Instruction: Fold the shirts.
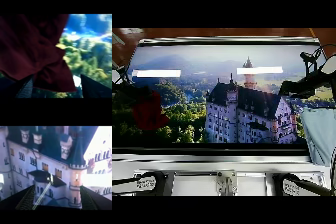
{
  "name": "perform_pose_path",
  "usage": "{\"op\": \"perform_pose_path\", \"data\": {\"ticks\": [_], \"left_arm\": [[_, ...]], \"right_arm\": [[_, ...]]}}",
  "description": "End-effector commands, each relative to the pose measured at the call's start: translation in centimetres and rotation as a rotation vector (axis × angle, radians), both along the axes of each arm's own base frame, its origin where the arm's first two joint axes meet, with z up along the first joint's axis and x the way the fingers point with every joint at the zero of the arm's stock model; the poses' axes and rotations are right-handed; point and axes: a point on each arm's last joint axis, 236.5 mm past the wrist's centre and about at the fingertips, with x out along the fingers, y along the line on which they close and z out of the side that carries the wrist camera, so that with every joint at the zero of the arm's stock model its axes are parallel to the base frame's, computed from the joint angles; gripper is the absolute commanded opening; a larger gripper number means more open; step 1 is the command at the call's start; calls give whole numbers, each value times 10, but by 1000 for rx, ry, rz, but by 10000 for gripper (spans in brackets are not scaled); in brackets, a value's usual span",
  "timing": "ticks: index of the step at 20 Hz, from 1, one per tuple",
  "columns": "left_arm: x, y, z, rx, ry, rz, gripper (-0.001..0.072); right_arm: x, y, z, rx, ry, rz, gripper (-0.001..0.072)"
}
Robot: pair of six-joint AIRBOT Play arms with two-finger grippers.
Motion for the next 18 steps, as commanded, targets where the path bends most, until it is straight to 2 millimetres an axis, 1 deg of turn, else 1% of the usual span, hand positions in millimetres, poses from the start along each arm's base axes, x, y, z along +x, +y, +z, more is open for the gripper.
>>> {"op": "perform_pose_path", "data": {"ticks": [1, 3, 5, 7, 8, 9, 10, 11, 12, 13, 14, 15, 16, 17, 18], "left_arm": [[-17, 37, -47, -29, 145, 148, 720], [-11, 40, -67, -23, 161, 143, 720], [0, 43, -83, -21, 144, 139, 720], [3, 43, -98, -26, 154, 141, 708], [4, 41, -104, -37, 158, 145, 465], [5, 39, -105, -44, 155, 142, 50], [9, 36, -100, -45, 141, 122, 38], [14, 33, -88, -28, 118, 74, 38], [23, 29, -67, 7, 74, 21, 37], [35, 20, -36, 39, -3, -44, 38], [47, 3, 0, 58, -98, -119, 37], [56, -26, 47, 60, -220, -210, 37], [56, -61, 94, 32, -345, -278, 37], [48, -105, 147, -14, -487, -346, 38], [32, -144, 191, -53, -602, -419, 38]], "right_arm": [[-2, 2, -1, 6, 8, 6, 673], [-5, 4, -1, 15, 22, 10, 673], [-10, 9, -1, 33, 43, 17, 673], [-15, 15, -1, 58, 65, 18, 673], [-16, 17, -1, 66, 67, 20, 673], [-16, 18, 0, 74, 66, 21, 673], [-15, 19, 0, 78, 64, 22, 673], [-14, 19, 0, 76, 56, 24, 673], [-9, 18, 1, 70, 34, 34, 673], [-2, 17, 3, 66, 0, 34, 672], [4, 17, 5, 68, -23, 28, 672], [4, 19, 6, 75, -26, 28, 672], [1, 22, 8, 86, -20, 33, 672], [-6, 26, 13, 100, -14, 41, 673], [-12, 28, 22, 103, -21, 48, 672]]}}
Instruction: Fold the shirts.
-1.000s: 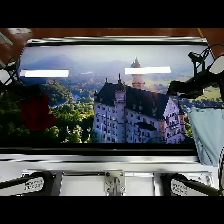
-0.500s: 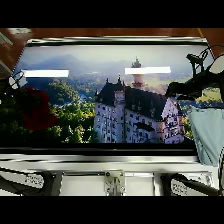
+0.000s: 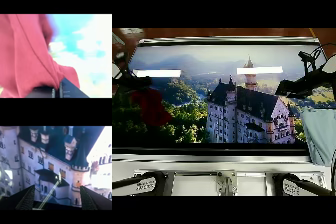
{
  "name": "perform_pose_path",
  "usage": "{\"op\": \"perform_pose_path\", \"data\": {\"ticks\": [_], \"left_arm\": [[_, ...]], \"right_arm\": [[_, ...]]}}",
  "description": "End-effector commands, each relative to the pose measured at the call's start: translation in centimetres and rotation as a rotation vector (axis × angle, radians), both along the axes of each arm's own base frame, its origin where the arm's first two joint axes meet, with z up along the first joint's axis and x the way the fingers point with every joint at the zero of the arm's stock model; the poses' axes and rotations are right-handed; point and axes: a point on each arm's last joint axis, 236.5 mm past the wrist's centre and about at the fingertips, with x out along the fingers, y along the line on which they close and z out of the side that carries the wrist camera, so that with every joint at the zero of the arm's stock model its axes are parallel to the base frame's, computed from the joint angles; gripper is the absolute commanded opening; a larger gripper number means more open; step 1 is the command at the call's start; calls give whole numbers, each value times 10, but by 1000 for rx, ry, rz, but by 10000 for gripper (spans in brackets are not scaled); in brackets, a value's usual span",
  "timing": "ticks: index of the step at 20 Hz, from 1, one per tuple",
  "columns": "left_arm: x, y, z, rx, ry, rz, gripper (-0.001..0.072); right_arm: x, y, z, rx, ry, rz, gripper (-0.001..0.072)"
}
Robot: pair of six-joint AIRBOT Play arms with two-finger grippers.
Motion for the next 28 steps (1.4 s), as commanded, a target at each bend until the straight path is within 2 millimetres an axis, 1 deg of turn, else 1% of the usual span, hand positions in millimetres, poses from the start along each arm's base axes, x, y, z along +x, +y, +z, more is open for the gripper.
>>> {"op": "perform_pose_path", "data": {"ticks": [1, 2, 3, 4, 5, 6, 7, 8, 10, 11, 12, 13, 14, 15, 16, 17, 18, 19, 20, 21, 22, 23, 24, 25, 26, 27, 28], "left_arm": [[-43, -126, 153, -109, -391, -300, 38], [-67, -159, 176, -145, -442, -384, 38], [-90, -189, 192, -193, -469, -451, 38], [-112, -220, 200, -241, -476, -519, 38], [-128, -247, 201, -268, -467, -591, 38], [-143, -276, 194, -283, -442, -670, 37], [-153, -303, 183, -293, -409, -736, 38], [-159, -330, 169, -299, -380, -791, 38], [-169, -390, 136, -337, -329, -886, 38], [-176, -422, 116, -372, -294, -921, 38], [-182, -448, 96, -407, -258, -942, 38], [-188, -472, 71, -437, -204, -954, 38], [-193, -488, 45, -465, -131, -948, 38], [-199, -499, 20, -513, -38, -924, 49], [-200, -502, 4, -544, 29, -896, 333], [-195, -497, -5, -570, 89, -854, 720], [-185, -485, -6, -590, 131, -803, 720], [-168, -467, 1, -605, 142, -751, 720], [-147, -443, 9, -600, 130, -710, 720], [-122, -409, 19, -567, 90, -682, 720], [-101, -370, 23, -518, 75, -637, 720], [-84, -322, 22, -462, 90, -566, 720], [-74, -274, 18, -414, 125, -491, 720], [-68, -235, 12, -381, 151, -442, 720], [-64, -200, 4, -362, 171, -403, 720], [-63, -173, -8, -367, 203, -339, 720], [-64, -152, -24, -392, 238, -274, 720]], "right_arm": [[-16, 7, 25, 17, -33, 19, 672], [-24, 7, 41, 8, -68, 22, 672], [-34, 7, 60, 0, -112, 25, 672], [-46, 9, 79, -3, -153, 27, 672], [-61, 10, 97, -7, -193, 29, 672], [-76, 11, 111, -15, -223, 35, 672], [-93, 12, 124, -23, -245, 43, 672], [-109, 12, 130, -32, -248, 49, 672], [-142, 4, 133, -69, -203, 35, 671], [-154, 0, 131, -90, -176, 32, 632], [-163, -8, 128, -122, -141, 20, 533], [-170, -14, 124, -147, -110, 10, 501], [-175, -20, 121, -167, -84, 1, 503], [-175, -23, 121, -179, -85, -7, 504], [-174, -25, 121, -185, -88, -12, 505], [-170, -26, 122, -189, -101, -16, 506], [-165, -29, 124, -200, -123, -28, 524], [-160, -36, 126, -224, -143, -47, 622], [-155, -47, 125, -264, -154, -75, 632], [-154, -63, 120, -323, -133, -109, 632], [-157, -77, 110, -374, -88, -130, 632], [-159, -84, 97, -399, -47, -135, 632], [-160, -83, 78, -397, -4, -123, 631], [-161, -75, 55, -365, 44, -96, 632], [-161, -63, 32, -317, 78, -68, 631], [-161, -48, 9, -256, 105, -43, 632], [-161, -33, -14, -190, 124, -26, 632]]}}
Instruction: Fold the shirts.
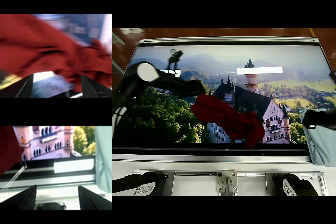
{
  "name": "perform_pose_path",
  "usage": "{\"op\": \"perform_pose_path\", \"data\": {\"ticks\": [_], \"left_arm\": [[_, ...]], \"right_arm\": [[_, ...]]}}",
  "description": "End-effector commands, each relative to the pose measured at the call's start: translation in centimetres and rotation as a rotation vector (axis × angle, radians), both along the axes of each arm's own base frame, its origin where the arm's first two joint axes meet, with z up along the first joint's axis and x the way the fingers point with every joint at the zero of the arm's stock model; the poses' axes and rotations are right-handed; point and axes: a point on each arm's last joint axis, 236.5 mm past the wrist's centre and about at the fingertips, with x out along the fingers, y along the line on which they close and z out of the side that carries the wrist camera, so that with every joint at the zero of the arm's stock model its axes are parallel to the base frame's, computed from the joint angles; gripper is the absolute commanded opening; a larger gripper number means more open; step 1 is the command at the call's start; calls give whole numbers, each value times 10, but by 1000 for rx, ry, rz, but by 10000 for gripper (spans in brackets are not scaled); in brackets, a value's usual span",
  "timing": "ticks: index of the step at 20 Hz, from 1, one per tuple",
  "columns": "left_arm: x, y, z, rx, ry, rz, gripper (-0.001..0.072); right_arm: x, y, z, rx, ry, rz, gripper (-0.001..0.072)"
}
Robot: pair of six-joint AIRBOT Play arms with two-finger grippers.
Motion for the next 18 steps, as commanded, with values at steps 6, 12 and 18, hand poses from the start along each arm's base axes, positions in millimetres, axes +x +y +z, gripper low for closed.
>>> {"op": "perform_pose_path", "data": {"ticks": [6, 12, 18], "left_arm": [[-27, 88, -126, -54, 334, 241, 720], [-23, 31, -175, -112, 368, 203, 720], [-16, -4, -181, -196, 362, 200, 84]], "right_arm": [[16, 70, -126, 325, 171, -7, 632], [19, 68, -161, 330, 286, -31, 632], [19, 59, -168, 306, 302, -41, 632]]}}
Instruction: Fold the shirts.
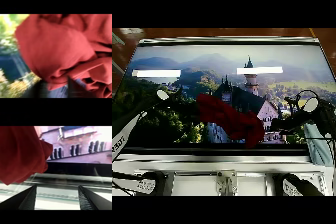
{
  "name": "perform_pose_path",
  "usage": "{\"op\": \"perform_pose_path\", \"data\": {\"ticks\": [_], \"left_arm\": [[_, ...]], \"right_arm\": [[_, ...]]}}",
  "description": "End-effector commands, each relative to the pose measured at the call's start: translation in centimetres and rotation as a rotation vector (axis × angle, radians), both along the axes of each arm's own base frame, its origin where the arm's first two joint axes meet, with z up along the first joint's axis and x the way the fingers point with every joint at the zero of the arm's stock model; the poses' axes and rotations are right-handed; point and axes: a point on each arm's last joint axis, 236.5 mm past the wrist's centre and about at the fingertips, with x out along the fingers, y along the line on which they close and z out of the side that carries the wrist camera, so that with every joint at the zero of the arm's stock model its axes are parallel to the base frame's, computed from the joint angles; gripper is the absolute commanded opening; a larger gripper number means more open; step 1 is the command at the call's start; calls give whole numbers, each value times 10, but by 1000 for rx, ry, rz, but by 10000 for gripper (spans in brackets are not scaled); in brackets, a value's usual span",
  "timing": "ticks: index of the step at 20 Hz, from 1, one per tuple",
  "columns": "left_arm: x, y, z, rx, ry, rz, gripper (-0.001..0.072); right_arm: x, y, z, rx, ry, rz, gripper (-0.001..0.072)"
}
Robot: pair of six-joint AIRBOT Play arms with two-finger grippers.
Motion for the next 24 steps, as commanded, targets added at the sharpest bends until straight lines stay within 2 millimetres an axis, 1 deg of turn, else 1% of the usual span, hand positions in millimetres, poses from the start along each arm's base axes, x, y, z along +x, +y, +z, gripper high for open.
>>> {"op": "perform_pose_path", "data": {"ticks": [1, 2, 4, 6, 7, 10, 13, 14, 15, 16, 17, 18, 19, 20, 21, 22, 23, 24], "left_arm": [[4, -14, 0, -31, -31, -16, 39], [4, -14, 3, -31, -50, -42, 38], [5, -14, 11, -31, -88, -72, 38], [5, -15, 19, -32, -116, -98, 38], [4, -15, 21, -30, -133, -120, 38], [-1, -16, 23, -36, -122, -135, 38], [-2, -17, 24, -39, -119, -140, 38], [-2, -16, 27, -38, -126, -140, 38], [0, -16, 30, -35, -138, -138, 38], [3, -13, 34, -21, -160, -144, 38], [7, -10, 43, 0, -195, -157, 38], [13, -6, 56, 27, -245, -173, 37], [22, -1, 80, 59, -322, -190, 37], [32, 2, 111, 85, -413, -202, 37], [41, 5, 156, 105, -530, -205, 37], [48, 9, 206, 126, -655, -202, 37], [49, 15, 268, 152, -806, -191, 37], [44, 22, 330, 169, -956, -167, 38]], "right_arm": [[3, -3, -3, 15, 0, -28, 632], [8, 3, 0, 59, -17, -49, 632], [21, 22, 9, 169, -73, -63, 632], [30, 37, 5, 228, -99, -95, 632], [30, 47, -3, 251, -80, -94, 632], [17, 73, -28, 257, 2, 21, 632], [16, 98, -49, 245, 26, 72, 627], [16, 104, -54, 240, 29, 79, 496], [18, 106, -56, 230, 17, 87, 192], [22, 105, -56, 217, -1, 79, 59], [26, 102, -53, 206, -21, 76, 56], [34, 99, -43, 193, -57, 92, 55], [45, 96, -26, 184, -117, 122, 55], [59, 96, -1, 179, -214, 179, 55], [75, 99, 37, 181, -350, 256, 54], [89, 100, 84, 169, -504, 319, 54], [101, 98, 135, 140, -656, 350, 55], [110, 92, 197, 98, -835, 353, 55]]}}
